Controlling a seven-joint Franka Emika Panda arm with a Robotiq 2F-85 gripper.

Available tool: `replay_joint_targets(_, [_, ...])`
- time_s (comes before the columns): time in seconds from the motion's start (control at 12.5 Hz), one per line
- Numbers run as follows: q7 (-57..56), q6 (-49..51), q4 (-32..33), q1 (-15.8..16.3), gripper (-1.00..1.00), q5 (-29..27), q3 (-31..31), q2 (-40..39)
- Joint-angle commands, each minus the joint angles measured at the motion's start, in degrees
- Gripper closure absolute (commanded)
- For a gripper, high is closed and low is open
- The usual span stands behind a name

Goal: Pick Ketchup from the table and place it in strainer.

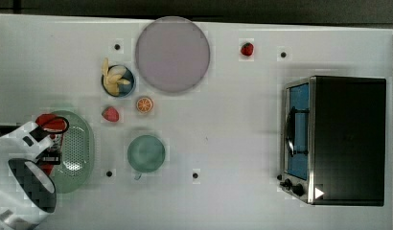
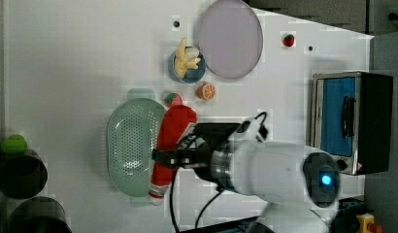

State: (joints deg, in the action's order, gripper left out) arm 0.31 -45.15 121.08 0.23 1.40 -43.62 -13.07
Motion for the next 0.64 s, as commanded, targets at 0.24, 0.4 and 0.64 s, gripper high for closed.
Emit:
replay_joint_targets(0.24, [10.19,-7.85,-0.69,1.02,-0.46,4.15,1.28,-9.23])
replay_joint_targets(0.4, [10.2,-9.14,-0.7,1.23,-0.9,5.82,1.33,-10.72])
replay_joint_targets(0.64, [10.28,-8.25,-0.68,0.98,-1.0,6.16,1.44,-8.55])
